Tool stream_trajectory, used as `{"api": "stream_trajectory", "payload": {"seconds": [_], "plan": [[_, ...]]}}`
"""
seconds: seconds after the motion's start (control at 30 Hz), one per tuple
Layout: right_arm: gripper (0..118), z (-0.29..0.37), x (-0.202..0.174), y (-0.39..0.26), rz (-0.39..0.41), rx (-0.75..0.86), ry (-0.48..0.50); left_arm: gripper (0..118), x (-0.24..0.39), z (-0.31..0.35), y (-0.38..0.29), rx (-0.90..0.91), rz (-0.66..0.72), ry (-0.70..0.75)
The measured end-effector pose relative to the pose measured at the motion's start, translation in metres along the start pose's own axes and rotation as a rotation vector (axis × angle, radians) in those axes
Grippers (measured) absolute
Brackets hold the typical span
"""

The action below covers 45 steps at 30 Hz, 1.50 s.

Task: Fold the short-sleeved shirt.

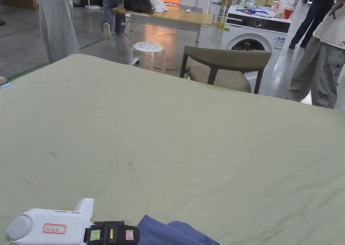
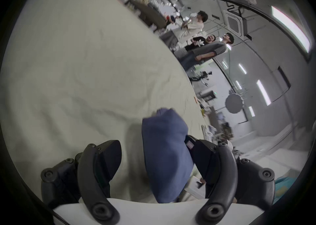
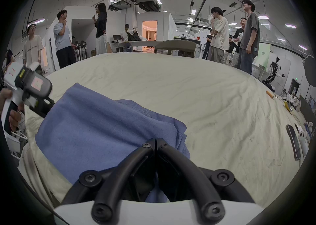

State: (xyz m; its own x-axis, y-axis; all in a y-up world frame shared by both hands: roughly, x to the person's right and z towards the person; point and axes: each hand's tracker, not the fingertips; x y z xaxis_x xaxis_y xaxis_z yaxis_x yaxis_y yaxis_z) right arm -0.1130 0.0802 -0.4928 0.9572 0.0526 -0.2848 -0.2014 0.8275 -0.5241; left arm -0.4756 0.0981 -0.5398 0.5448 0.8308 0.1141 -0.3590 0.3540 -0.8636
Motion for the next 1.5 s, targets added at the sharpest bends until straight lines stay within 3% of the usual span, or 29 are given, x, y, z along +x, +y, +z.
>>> {"api": "stream_trajectory", "payload": {"seconds": [0.23, 0.3, 0.37, 0.47, 0.6, 0.73, 0.97, 1.23, 1.4, 1.5], "plan": [[0, 0.002, 0.001, -0.001, 0.006, 0.001, 0.01, 85, -0.03, -0.051, 0.009, -0.122, 0.138, -0.208], [0, 0.001, 0.002, -0.001, 0.0, 0.0, 0.013, 69, -0.031, -0.064, 0.009, -0.187, 0.143, -0.202], [0, 0.001, 0.003, -0.002, -0.005, -0.001, 0.014, 39, -0.032, -0.068, 0.006, -0.157, 0.072, -0.135], [0, 0.003, 0.005, -0.002, -0.012, 0.009, 0.029, 25, -0.049, -0.06, 0.006, -0.131, 0.205, -0.21], [0, 0.005, 0.003, -0.002, 0.013, 0.025, 0.04, 22, -0.023, -0.047, -0.006, -0.101, 0.14, -0.166], [0, 0.016, 0.01, 0.016, -0.025, 0.063, 0.086, 21, 0.011, -0.022, 0.007, -0.102, 0.074, -0.16], [0, 0.024, 0.045, 0.078, -0.014, 0.192, 0.03, 21, 0.035, 0.09, 0.068, -0.041, -0.044, 0.02], [0, 0.023, 0.094, 0.113, -0.012, 0.249, -0.07, 21, 0.023, 0.227, 0.126, 0.066, -0.005, 0.331], [0, 0.024, 0.111, 0.113, -0.047, 0.248, -0.109, 21, 0.014, 0.252, 0.126, 0.073, 0.049, 0.502], [0, 0.024, 0.116, 0.108, -0.057, 0.236, -0.116, 21, -0.025, 0.269, 0.138, 0.064, 0.089, 0.586]]}}
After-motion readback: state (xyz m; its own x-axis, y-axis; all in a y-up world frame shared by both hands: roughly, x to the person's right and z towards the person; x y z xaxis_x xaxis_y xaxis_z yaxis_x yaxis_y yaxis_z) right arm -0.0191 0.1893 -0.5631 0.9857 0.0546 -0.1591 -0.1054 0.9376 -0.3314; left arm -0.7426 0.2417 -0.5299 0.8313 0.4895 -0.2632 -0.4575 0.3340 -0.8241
